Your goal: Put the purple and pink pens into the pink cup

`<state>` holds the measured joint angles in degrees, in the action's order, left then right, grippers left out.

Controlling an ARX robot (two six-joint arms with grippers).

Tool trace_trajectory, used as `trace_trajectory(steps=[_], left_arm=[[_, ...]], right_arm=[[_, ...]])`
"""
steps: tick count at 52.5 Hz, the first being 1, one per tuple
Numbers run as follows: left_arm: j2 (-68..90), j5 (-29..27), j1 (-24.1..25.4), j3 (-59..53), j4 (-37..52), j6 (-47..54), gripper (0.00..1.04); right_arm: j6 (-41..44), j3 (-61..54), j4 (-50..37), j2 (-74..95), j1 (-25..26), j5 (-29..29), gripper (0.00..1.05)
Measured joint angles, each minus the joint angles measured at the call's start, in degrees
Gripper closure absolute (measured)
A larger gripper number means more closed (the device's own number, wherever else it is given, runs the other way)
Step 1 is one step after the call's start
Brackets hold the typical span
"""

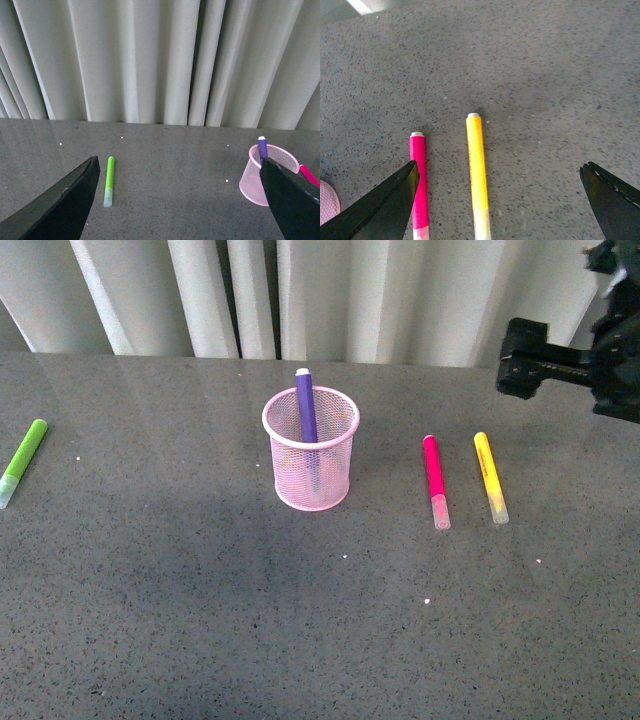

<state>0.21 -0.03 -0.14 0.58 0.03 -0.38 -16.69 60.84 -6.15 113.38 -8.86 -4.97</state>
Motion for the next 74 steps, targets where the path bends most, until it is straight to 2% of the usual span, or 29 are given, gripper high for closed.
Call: trace_trajectory(steps=[15, 31, 74], left_arm=[[0.0, 0.0, 0.0, 0.0, 0.0, 0.0, 0.07], [0.0, 0.0, 0.0, 0.0, 0.0, 0.0, 0.07], [0.0, 0.0, 0.0, 0.0, 0.0, 0.0, 0.07]], right_arm=[[3.0, 10.4, 2.7, 11.3, -5.5, -3.5, 0.07], [2.7, 16.8, 4.0, 17.2, -7.5, -3.5, 0.07], [-2.3, 18.4, 3.1, 20.8, -10.1, -2.0, 0.07]])
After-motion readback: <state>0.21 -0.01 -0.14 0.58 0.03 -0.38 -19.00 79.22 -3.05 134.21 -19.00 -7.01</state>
